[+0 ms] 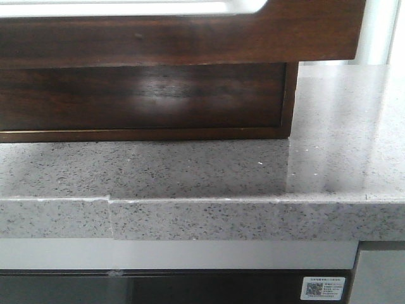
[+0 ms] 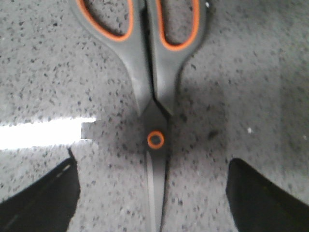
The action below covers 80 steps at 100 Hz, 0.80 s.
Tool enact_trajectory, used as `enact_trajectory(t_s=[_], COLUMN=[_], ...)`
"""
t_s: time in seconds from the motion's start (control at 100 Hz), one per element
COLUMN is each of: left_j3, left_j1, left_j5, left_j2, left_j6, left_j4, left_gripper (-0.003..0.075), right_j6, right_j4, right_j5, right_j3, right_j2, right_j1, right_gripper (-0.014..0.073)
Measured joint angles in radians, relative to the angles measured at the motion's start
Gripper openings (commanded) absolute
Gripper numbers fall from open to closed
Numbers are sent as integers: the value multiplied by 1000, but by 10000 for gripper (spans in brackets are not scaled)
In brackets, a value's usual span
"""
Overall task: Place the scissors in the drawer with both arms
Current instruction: 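Lower the right gripper over the grey-and-orange scissors and grasp them, then lift the scissors with the right gripper and carry them over the drawer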
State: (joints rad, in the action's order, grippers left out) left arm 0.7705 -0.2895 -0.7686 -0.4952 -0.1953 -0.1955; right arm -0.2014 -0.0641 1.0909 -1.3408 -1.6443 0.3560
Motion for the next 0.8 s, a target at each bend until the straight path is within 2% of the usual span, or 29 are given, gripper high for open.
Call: enact_trajectory(t_s=[0.14, 0.35, 0.6, 0.8], left_j3=[-3, -11, -11, -11], left_j1=[0, 0, 0, 0], left_j5=[23, 27, 29, 29], left_j2=[0, 0, 0, 0], left_j6=[0, 0, 1, 1], left_j4=[-2, -4, -4, -4], left_gripper=[347, 347, 347, 347], right_j6=[-24, -51, -73, -90], right_j4=[-2, -2, -7, -12], right_j5=[5, 37, 65, 71], right_j3=[-64, -146, -171, -173], right_j2=[-72, -151, -204, -211], right_j1=[0, 0, 0, 0], right_gripper=[398, 398, 391, 233])
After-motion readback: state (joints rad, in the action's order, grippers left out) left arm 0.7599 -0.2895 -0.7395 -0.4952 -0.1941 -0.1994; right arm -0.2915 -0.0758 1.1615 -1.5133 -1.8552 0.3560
